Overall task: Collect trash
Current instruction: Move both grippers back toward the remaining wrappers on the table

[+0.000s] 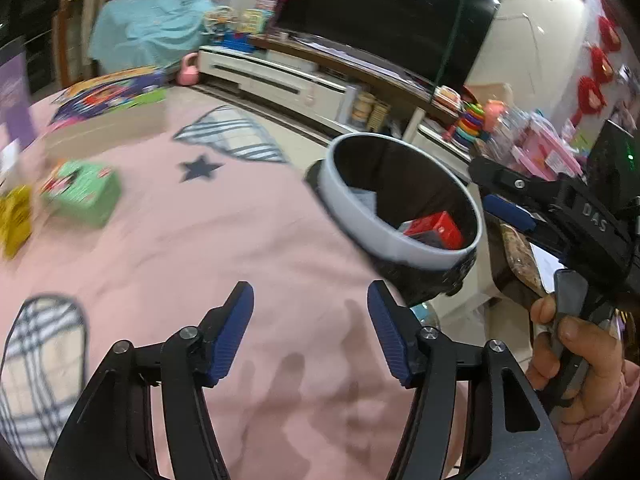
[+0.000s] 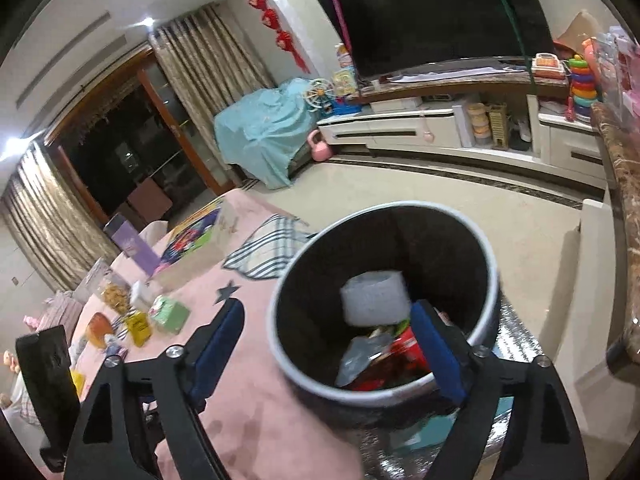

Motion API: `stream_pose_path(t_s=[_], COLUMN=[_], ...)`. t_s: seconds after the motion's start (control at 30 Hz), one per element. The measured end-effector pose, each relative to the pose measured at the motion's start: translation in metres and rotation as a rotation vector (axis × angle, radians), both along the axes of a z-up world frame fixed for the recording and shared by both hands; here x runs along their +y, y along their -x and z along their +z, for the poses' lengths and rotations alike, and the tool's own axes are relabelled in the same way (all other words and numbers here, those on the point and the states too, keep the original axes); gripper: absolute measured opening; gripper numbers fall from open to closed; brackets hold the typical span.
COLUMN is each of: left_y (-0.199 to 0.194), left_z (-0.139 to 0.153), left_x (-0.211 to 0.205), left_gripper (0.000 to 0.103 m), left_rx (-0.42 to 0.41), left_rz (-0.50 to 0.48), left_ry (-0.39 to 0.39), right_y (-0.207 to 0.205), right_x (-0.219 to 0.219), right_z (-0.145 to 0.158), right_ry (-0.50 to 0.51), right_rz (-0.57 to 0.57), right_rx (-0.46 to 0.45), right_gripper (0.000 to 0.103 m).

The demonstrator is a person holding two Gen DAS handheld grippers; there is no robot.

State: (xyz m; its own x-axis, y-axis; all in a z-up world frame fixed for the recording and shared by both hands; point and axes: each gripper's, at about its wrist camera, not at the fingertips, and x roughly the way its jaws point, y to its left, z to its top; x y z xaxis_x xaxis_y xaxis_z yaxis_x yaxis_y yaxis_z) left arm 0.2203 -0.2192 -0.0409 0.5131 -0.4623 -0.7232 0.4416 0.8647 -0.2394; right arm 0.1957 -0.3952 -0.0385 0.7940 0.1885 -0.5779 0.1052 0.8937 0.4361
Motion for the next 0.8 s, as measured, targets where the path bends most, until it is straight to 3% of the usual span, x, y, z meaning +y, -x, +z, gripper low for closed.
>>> stream_pose_path(t_s=[0.13, 0.5, 0.8], left_y=[0.012, 0.027, 0.037], left_z=[-0.004, -0.017, -0.027], left_x=[0.036, 0.132, 0.182], left_gripper=[0.061, 0.063, 0.063], left_rx=[-0.001, 0.011, 0.025], left_rz=[0.079, 0.279, 0.387], left_ry=[0.021, 0.040, 0.030], right_y=[0.005, 0.001, -0.002], right_x=[0.030, 0.109, 0.161], right_z=[0.000, -0.018, -0.032], right_ry=[-0.013, -0.046, -0.047], right_rz=[0.041, 0.185, 0.284], right_rx=[-0.006, 0.024, 0.060], right_gripper=[0.094, 0.094, 0.094])
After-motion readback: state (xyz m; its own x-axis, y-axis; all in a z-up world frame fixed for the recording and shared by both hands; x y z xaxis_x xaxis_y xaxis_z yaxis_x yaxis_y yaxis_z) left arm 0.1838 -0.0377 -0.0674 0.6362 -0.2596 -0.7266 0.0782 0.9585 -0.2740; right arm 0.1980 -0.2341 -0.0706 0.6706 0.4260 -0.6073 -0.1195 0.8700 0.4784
